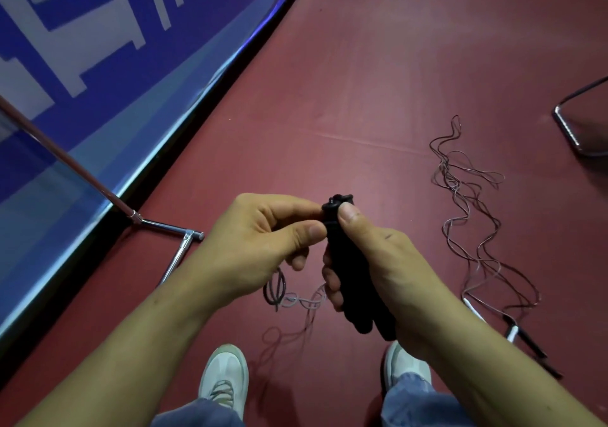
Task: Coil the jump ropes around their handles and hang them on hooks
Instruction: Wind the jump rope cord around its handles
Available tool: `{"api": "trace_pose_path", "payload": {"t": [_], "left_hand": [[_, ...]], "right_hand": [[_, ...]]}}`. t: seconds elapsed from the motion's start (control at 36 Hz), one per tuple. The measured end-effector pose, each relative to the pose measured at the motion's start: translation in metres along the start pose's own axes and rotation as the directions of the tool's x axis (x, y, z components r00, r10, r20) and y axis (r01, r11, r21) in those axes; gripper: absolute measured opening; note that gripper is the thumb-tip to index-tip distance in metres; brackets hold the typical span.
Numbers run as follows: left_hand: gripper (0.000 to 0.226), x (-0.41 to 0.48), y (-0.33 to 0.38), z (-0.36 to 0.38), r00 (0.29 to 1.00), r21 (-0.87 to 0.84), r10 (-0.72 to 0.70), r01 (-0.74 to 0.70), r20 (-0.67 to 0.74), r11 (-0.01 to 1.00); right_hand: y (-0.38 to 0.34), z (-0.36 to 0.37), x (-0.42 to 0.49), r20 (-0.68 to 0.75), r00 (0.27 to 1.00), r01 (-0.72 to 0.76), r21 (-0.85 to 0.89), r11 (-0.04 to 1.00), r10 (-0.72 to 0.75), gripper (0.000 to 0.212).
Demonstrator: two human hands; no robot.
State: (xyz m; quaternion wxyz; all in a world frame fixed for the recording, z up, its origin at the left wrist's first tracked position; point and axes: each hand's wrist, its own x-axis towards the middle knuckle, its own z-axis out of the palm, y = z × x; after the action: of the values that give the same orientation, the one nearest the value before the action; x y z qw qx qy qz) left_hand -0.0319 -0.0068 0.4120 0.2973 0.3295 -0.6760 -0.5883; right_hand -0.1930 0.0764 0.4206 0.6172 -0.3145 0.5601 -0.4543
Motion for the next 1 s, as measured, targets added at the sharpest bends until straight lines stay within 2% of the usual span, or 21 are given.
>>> {"api": "trace_pose_path", "payload": {"t": [0.06,0.14,0.19,0.28,0.36,0.47,0.53,0.64,0.86,1.0], "left_hand": [[0.025,0.001,-0.001,0.001,0.999,-0.066,-0.045,0.047,0.023,0.997],[0.034,0.002,-0.002,0.005,0.984,-0.222,-0.105,0.136,0.146,0.966],[0.029,0.003,-0.002,0.007,0.975,-0.278,-0.099,0.153,0.200,0.948],[0.018,0.005,0.000,0.008,0.983,-0.291,-0.101,0.144,0.156,0.946],[0.020,0.006,0.002,0.008,0.992,-0.236,-0.087,0.106,0.087,0.966],[0.018,0.004,0.002,0.007,0.997,-0.129,-0.048,0.055,0.058,0.990],[0.012,0.002,0.002,0.007,0.997,-0.113,-0.040,0.047,0.068,0.992],[0.010,0.002,0.000,0.006,0.996,-0.131,-0.054,0.063,0.074,0.989],[0.035,0.007,-0.004,0.007,0.986,-0.213,-0.050,0.083,0.156,0.974],[0.036,0.007,-0.007,0.004,0.985,-0.126,-0.064,0.085,0.161,0.988]], "right_hand": [[0.003,-0.002,0.000,0.036,0.999,-0.022,0.055,0.998,0.020,0.061],[0.006,-0.003,0.000,0.124,0.992,-0.058,0.191,0.980,0.035,0.064],[0.007,-0.004,0.000,0.177,0.984,-0.081,0.301,0.950,0.028,0.063],[0.006,-0.006,0.002,0.225,0.974,-0.089,0.390,0.917,-0.001,0.065],[0.005,-0.009,0.002,0.224,0.974,-0.060,0.362,0.930,-0.024,0.066],[0.004,-0.012,0.001,0.196,0.979,-0.005,0.253,0.967,-0.047,0.045],[0.004,-0.013,0.000,0.198,0.979,-0.003,0.222,0.975,-0.042,0.041],[0.006,-0.012,-0.001,0.203,0.979,-0.028,0.210,0.977,-0.016,0.045],[0.006,-0.009,-0.001,0.206,0.979,-0.025,0.160,0.987,-0.009,0.050],[0.004,-0.011,0.001,0.175,0.984,-0.008,0.172,0.985,-0.023,0.048]]}}
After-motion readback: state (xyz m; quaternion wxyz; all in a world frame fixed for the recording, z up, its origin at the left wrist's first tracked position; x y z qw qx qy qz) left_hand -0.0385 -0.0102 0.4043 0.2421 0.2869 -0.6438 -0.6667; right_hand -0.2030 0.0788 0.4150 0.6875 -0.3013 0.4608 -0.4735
